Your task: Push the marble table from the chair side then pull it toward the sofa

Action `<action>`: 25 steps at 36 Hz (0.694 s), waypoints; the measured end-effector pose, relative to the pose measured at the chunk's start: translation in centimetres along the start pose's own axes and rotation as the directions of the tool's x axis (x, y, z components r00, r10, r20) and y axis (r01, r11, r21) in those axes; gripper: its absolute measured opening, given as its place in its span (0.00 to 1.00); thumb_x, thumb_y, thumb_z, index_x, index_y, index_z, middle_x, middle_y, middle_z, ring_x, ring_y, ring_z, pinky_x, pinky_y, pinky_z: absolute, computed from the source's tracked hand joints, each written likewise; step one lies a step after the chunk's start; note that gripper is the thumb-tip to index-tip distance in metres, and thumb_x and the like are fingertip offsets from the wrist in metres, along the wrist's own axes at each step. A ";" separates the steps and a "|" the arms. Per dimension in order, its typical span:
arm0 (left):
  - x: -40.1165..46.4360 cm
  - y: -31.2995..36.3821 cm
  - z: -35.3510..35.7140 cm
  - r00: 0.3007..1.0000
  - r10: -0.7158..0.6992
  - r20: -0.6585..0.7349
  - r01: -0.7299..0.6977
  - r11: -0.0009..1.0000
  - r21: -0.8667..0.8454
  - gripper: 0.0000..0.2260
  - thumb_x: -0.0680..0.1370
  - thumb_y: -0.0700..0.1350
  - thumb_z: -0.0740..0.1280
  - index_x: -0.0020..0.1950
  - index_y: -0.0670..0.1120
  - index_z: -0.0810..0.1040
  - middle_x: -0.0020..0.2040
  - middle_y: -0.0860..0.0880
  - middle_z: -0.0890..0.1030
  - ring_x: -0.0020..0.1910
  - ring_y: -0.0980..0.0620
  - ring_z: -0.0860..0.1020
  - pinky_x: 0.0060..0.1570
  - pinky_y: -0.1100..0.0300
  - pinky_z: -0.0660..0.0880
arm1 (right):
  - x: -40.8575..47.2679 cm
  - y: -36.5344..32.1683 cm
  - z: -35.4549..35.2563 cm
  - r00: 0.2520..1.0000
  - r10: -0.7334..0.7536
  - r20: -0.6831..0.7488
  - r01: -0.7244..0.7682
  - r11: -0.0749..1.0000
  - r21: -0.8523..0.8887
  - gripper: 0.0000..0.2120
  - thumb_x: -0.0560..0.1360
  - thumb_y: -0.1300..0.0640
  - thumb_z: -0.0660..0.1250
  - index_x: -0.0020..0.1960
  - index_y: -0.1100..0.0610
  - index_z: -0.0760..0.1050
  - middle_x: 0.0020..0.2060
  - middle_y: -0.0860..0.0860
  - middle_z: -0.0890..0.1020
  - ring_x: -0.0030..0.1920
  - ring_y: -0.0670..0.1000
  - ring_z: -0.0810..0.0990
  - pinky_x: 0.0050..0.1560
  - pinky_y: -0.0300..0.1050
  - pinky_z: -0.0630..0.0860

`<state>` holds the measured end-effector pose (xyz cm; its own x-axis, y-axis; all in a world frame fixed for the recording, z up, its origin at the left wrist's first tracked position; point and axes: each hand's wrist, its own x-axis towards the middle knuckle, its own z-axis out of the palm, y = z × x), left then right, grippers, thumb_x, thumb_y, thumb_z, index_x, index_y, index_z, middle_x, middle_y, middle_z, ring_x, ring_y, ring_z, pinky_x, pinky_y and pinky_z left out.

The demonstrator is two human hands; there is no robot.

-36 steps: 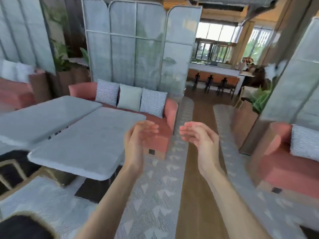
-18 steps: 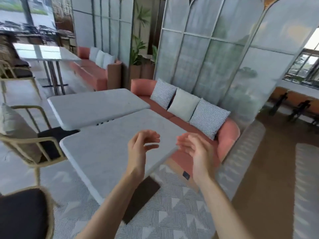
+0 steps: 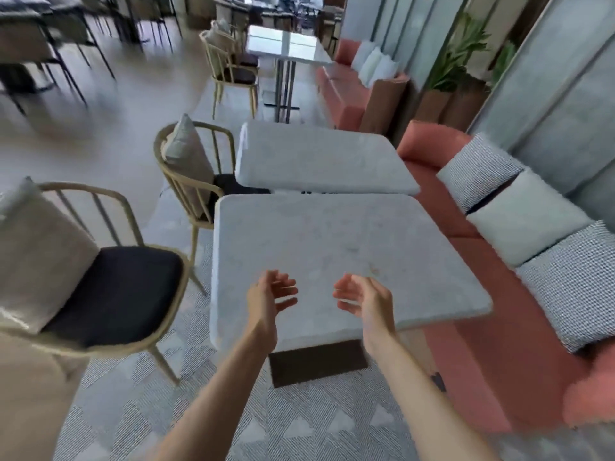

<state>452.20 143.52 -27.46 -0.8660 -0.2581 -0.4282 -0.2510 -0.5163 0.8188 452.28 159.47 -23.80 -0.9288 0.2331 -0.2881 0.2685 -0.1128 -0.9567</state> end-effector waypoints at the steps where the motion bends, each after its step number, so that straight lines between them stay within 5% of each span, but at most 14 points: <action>1: 0.9 -1.3 -0.7 0.998 -0.049 -0.048 0.048 0.999 -0.005 0.11 0.81 0.45 0.59 0.45 0.41 0.77 0.44 0.41 0.82 0.40 0.46 0.81 0.42 0.53 0.79 | 1.0 1.4 0.1 0.998 0.062 0.009 -0.062 0.998 -0.005 0.11 0.80 0.61 0.61 0.43 0.61 0.79 0.41 0.60 0.83 0.42 0.58 0.82 0.42 0.48 0.78; 7: 6.2 -8.8 -5.6 0.899 -0.340 -0.275 0.337 0.940 -0.061 0.16 0.82 0.52 0.60 0.51 0.39 0.76 0.45 0.40 0.81 0.43 0.43 0.80 0.43 0.49 0.80 | 6.3 11.3 2.2 0.869 0.494 -0.030 -0.493 0.870 0.030 0.08 0.79 0.59 0.63 0.42 0.60 0.74 0.37 0.56 0.78 0.35 0.55 0.78 0.37 0.48 0.77; 10: 8.1 -11.9 -8.0 0.841 -0.421 -0.340 0.429 0.902 -0.055 0.19 0.81 0.57 0.62 0.53 0.40 0.75 0.46 0.42 0.79 0.43 0.44 0.79 0.47 0.49 0.78 | 7.5 16.3 3.3 0.843 0.532 -0.074 -0.536 0.825 -0.180 0.07 0.78 0.57 0.66 0.43 0.59 0.75 0.35 0.54 0.77 0.33 0.52 0.76 0.38 0.52 0.80; 13: 8.9 -13.9 -9.8 0.864 -0.190 -0.467 0.373 0.863 0.340 0.13 0.78 0.54 0.64 0.49 0.44 0.77 0.45 0.44 0.81 0.45 0.45 0.80 0.49 0.50 0.79 | 7.8 19.0 4.3 0.919 0.395 0.007 -0.314 0.739 -0.597 0.09 0.77 0.54 0.66 0.53 0.59 0.77 0.45 0.53 0.80 0.43 0.52 0.78 0.50 0.53 0.80; 15: 9.5 -14.5 -10.8 0.911 0.059 -0.409 0.247 0.716 0.653 0.09 0.77 0.54 0.64 0.43 0.49 0.75 0.44 0.47 0.82 0.43 0.48 0.80 0.48 0.51 0.78 | 8.3 20.5 4.9 0.948 0.291 0.125 -0.099 0.647 -0.756 0.12 0.78 0.53 0.66 0.58 0.57 0.75 0.54 0.52 0.76 0.52 0.52 0.76 0.53 0.43 0.71; 17: 9.7 -14.4 -11.2 0.933 0.230 -0.276 0.140 0.476 0.868 0.09 0.78 0.53 0.64 0.44 0.49 0.77 0.46 0.50 0.81 0.44 0.51 0.77 0.47 0.54 0.75 | 8.8 20.8 5.2 0.960 0.189 0.207 0.078 0.528 -0.845 0.13 0.78 0.52 0.64 0.60 0.57 0.74 0.57 0.52 0.74 0.60 0.53 0.73 0.60 0.44 0.69; 20: 11.4 -14.3 -12.3 0.916 0.400 -0.037 -0.019 0.135 0.991 0.09 0.78 0.49 0.65 0.49 0.45 0.80 0.50 0.48 0.78 0.50 0.48 0.73 0.54 0.52 0.70 | 10.0 21.6 6.2 0.951 0.070 0.302 0.260 0.351 -0.900 0.13 0.79 0.51 0.62 0.59 0.56 0.74 0.58 0.53 0.74 0.63 0.55 0.71 0.64 0.48 0.68; 25: 13.8 -13.7 -13.6 0.885 0.366 0.287 -0.253 -0.140 0.957 0.17 0.78 0.44 0.64 0.66 0.40 0.76 0.68 0.42 0.75 0.68 0.41 0.72 0.71 0.47 0.63 | 10.8 22.7 9.0 0.865 -0.046 0.500 0.502 0.080 -0.861 0.13 0.77 0.49 0.62 0.58 0.54 0.73 0.59 0.54 0.73 0.62 0.57 0.71 0.62 0.52 0.66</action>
<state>449.57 135.96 -49.79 -0.9826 -0.1831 0.0302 -0.1602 0.9192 0.3596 446.01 150.78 -48.21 -0.9434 -0.2764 -0.1836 -0.2251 0.9396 -0.2579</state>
